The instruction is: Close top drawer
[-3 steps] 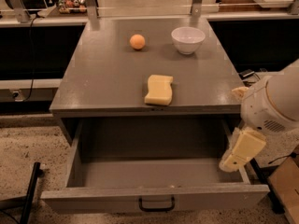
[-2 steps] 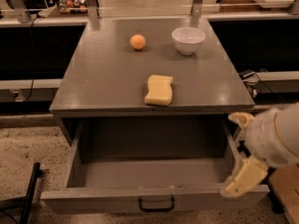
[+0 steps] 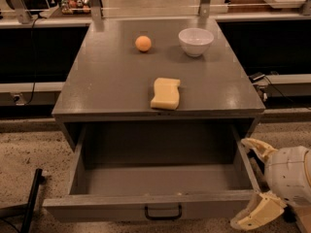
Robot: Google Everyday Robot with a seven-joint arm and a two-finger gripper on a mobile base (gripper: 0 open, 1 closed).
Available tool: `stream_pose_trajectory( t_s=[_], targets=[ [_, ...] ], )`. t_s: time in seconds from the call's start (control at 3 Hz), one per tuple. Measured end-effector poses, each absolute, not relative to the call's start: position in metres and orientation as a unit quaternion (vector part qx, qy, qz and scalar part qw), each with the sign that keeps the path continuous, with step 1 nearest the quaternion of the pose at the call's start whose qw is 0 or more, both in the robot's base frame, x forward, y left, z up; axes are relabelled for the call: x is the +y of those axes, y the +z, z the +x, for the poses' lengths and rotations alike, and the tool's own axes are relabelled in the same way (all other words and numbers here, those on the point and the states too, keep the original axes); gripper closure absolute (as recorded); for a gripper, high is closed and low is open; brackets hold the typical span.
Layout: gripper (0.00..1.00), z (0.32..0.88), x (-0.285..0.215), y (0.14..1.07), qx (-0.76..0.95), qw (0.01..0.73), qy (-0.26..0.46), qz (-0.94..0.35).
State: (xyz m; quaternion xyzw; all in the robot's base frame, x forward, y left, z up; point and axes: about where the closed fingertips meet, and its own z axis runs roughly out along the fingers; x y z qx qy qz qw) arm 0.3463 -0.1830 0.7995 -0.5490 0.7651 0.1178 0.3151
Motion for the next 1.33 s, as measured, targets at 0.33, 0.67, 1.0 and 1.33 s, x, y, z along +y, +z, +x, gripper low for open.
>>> stream_pose_trajectory(
  t_s=[0.33, 0.67, 1.0, 1.33],
  targets=[
    [0.16, 0.344, -0.178, 0.778, 0.763, 0.315, 0.119, -0.552],
    [0.39, 0.326, -0.171, 0.742, 0.756, 0.319, 0.141, -0.554],
    [0.61, 0.313, -0.162, 0.717, 0.742, 0.319, 0.154, -0.569],
    [0.86, 0.313, -0.161, 0.717, 0.739, 0.319, 0.153, -0.573]
  ],
)
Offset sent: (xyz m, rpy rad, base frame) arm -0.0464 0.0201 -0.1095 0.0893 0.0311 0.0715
